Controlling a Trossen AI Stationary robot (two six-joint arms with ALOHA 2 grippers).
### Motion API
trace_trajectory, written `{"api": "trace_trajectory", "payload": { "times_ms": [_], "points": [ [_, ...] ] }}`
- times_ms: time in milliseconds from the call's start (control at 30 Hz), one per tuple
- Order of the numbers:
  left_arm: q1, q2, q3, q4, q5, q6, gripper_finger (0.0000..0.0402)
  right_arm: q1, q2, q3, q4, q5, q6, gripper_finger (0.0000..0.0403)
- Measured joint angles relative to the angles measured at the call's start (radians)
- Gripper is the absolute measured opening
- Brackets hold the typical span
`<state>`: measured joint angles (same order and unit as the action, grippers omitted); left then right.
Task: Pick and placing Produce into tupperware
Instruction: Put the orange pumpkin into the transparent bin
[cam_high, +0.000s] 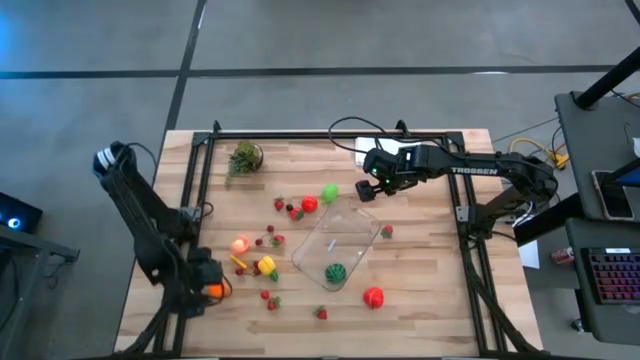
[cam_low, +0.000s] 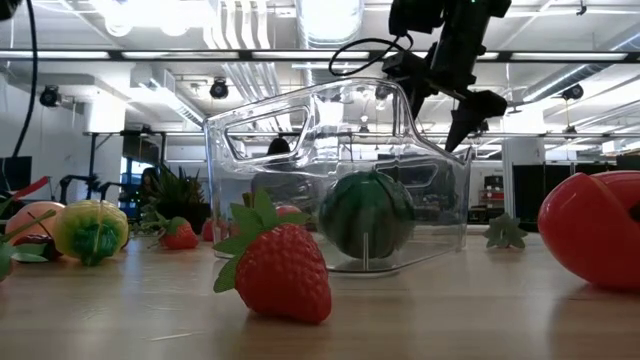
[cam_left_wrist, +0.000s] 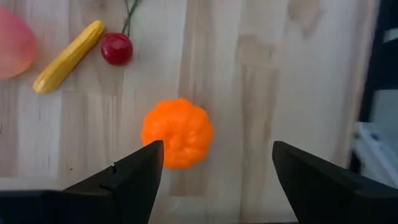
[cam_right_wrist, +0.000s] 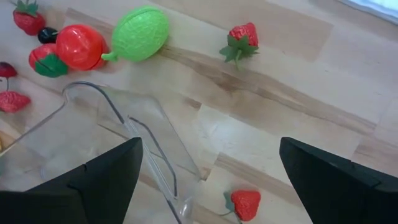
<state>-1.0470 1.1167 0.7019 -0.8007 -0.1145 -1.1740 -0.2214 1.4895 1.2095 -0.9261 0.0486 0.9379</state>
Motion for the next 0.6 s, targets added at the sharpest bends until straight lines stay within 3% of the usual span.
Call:
{"api": "trace_trajectory", "payload": {
  "times_ms": [233,600],
  "points": [
    [0.000,0.137,0.021,-0.011,-0.023,0.000,0.0286,0.000,0.000,0.000,0.012,0.000,-0.005,0.0370],
    [0.000,0.250,0.012,-0.010,-0.023,0.001,0.0286,0.000,0.000,0.000,0.033,0.001,-0.015,0.0370]
  ]
}}
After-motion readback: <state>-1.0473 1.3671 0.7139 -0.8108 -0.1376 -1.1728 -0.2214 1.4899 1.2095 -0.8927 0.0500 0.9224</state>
